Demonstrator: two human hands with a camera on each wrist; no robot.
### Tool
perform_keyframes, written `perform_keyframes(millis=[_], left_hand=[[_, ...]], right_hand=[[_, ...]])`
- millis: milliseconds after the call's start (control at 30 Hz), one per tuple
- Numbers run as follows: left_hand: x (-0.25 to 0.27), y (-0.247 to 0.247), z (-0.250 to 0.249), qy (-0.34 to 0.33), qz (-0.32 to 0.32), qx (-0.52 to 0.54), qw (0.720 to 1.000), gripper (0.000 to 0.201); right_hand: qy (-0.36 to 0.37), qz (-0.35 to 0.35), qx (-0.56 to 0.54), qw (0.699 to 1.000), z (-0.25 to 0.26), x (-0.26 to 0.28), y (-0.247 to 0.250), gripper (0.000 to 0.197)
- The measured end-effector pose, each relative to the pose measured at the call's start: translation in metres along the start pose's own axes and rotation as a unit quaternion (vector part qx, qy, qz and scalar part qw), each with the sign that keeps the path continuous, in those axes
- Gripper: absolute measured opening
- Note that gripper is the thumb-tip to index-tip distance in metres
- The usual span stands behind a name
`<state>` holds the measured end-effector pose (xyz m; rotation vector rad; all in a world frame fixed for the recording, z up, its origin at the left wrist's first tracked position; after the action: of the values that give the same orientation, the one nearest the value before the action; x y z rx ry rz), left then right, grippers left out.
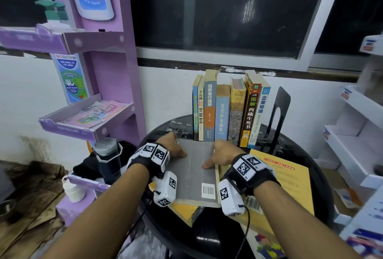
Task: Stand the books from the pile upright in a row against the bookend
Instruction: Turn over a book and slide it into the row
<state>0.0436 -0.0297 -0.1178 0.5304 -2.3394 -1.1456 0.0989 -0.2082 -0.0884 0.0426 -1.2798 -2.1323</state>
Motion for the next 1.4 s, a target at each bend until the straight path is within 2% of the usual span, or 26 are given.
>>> perform_keyframes(millis=[167,333,500,600,733,800,1167,1267,1400], left_hand=[[0.002,0.008,-0.002,-0.012,-0.017,0.045,0.999,0.091],[0.005,0.022,-0.003,-0.033,-0.037,0.152,0.987,0.094],[0.012,0.034,-0.014,-0.080,-0.038,0.303,0.949,0.089],[0.017,0.037,-0.023,-0.107,-0.026,0.380,0.919,0.072],[0.023,0.043,-0.036,-0.127,-0.026,0.432,0.892,0.059],[0.028,0.046,-0.045,-0.143,-0.022,0.443,0.885,0.056],[0.051,0.061,-0.094,-0.302,0.016,0.413,0.859,0.048],[0.052,0.064,-0.106,-0.342,0.046,0.412,0.843,0.048],[0.053,0.063,-0.124,-0.373,0.079,0.406,0.831,0.050]], right_hand=[[0.002,-0.025,-0.007,1.000,0.002,0.000,0.003,0.061],[0.024,-0.076,-0.040,0.996,0.009,0.004,0.018,0.064],[0.044,-0.127,-0.116,0.984,0.015,0.009,0.043,0.066],[0.060,-0.159,-0.175,0.970,0.015,0.012,0.056,0.076],[0.091,-0.205,-0.226,0.948,0.015,0.017,0.073,0.091],[0.105,-0.213,-0.233,0.943,0.014,0.019,0.079,0.092],[0.215,-0.158,-0.257,0.929,0.015,0.054,0.115,0.050],[0.235,-0.102,-0.280,0.925,0.012,0.067,0.123,0.037],[0.237,-0.024,-0.255,0.937,0.008,0.080,0.129,0.036]])
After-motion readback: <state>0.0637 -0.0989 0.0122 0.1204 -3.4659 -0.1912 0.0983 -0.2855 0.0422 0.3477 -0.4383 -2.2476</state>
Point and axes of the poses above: each hand's wrist, its own x-axis away from the middle knuckle, its own y-axis out of the back of the hand, z = x × y, the point moved 6 cm from there along -x, towards the middle knuckle, and after that the axes turned 9 degrees about -x, right-handed, at the moved point
